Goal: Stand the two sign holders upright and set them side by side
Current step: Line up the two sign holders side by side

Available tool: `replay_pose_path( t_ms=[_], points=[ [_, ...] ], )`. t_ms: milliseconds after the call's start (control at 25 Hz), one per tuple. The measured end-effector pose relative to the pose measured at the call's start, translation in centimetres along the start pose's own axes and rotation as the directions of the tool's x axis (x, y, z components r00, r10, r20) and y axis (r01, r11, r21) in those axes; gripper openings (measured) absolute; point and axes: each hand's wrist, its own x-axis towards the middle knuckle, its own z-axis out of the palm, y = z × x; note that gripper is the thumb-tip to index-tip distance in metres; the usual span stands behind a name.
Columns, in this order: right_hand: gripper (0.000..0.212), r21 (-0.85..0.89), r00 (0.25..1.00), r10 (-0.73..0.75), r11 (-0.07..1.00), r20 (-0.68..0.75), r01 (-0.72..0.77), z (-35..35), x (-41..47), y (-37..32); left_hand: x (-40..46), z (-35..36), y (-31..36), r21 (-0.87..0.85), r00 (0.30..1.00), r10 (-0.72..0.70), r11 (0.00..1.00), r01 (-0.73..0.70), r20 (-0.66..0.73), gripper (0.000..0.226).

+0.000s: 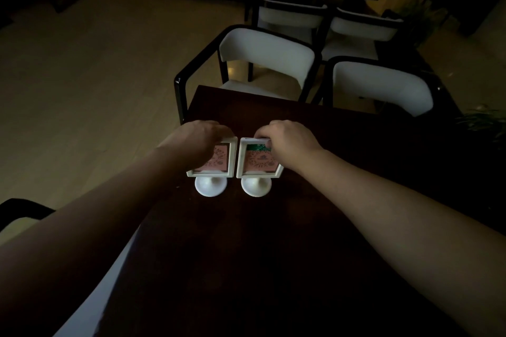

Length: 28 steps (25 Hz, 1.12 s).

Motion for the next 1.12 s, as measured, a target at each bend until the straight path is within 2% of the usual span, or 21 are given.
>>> replay_pose_path(
  t_ms=[200, 640, 840, 1120],
  points=[
    [0.035, 0.009, 0.999, 0.038, 0.999, 0.037, -0.039, -0.3, 0.1, -0.1, 0.0, -0.1, -0.2, -0.019, 1.0, 0.003, 1.0, -0.003, -0.001, 0.043],
    [0.033, 0.014, 0.995, 0.102, 0.995, 0.022, -0.102, -0.1, -0.8, 0.0, 0.8, 0.1, 0.0, -0.047, 0.999, 0.008, 0.999, -0.006, 0.048, 0.042],
    [0.032, -0.002, 0.994, 0.098, 0.995, -0.044, -0.098, 0.5, -1.5, -0.5, 0.6, -0.3, 0.2, -0.05, 0.996, 0.033, 0.998, -0.029, 0.077, 0.043],
    [0.031, 0.001, 0.989, 0.145, 0.989, -0.013, -0.145, 0.1, -1.4, -0.6, 0.7, -0.5, 0.0, -0.074, 0.993, 0.009, 0.997, 0.0, 0.116, 0.043]
  ],
)
